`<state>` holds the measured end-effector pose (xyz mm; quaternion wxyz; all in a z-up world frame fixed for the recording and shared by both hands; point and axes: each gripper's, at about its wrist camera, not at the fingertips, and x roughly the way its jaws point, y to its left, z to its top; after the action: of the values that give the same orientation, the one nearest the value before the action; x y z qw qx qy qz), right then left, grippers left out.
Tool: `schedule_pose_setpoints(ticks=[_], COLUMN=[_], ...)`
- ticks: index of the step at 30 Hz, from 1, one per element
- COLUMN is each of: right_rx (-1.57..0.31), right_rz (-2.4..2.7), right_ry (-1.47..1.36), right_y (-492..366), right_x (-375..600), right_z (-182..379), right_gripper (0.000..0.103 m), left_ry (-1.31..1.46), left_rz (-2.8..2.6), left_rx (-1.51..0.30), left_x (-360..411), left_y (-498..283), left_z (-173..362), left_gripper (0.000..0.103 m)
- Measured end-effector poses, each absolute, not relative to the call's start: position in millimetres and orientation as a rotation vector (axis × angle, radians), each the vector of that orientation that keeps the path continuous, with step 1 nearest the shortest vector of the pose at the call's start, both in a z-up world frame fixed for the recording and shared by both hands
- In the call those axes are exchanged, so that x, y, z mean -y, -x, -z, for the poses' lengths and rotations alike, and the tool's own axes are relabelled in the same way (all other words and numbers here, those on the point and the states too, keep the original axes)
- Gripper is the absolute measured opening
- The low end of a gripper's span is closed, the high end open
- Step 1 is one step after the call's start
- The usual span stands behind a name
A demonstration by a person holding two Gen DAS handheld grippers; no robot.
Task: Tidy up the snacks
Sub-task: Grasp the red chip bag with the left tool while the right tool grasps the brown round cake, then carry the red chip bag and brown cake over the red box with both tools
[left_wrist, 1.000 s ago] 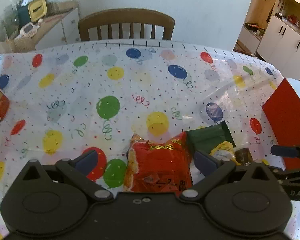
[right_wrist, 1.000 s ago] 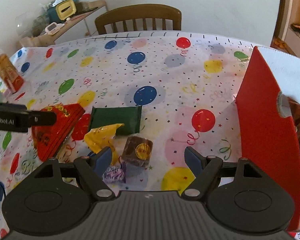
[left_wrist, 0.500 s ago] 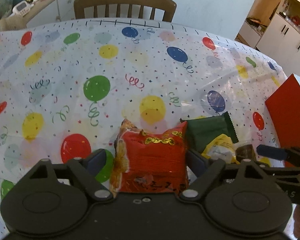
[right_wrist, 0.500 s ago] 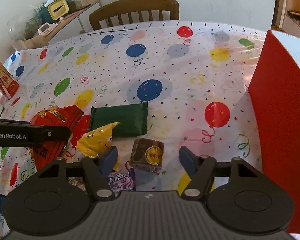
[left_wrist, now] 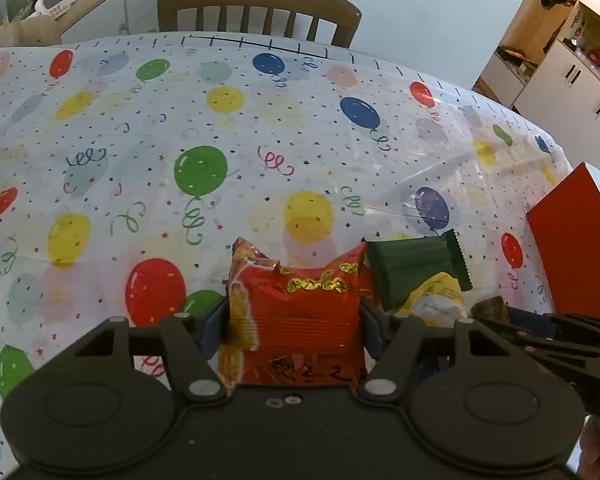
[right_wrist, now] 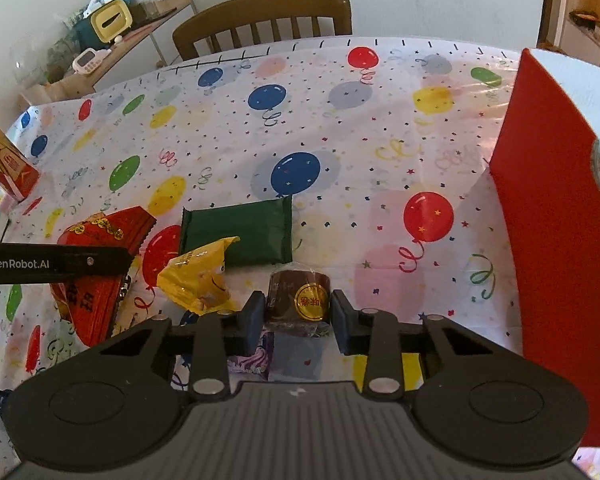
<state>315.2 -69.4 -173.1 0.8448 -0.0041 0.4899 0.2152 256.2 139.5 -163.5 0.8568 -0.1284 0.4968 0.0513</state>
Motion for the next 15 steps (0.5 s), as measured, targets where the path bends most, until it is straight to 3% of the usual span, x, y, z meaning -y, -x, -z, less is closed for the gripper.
schedule_pose_setpoints(ticks=[15], right_rx=[-0.982], right_rz=[-0.458], right_ry=[0.007], right_y=[-279], right_x=[94], right_z=[117], right_gripper=[0.034], left_ry=[0.299], left_rz=[-0.106], left_rx=[-0.982], left_x=[-138], left_y=[-224], left_z=[123], left_gripper=[0.063])
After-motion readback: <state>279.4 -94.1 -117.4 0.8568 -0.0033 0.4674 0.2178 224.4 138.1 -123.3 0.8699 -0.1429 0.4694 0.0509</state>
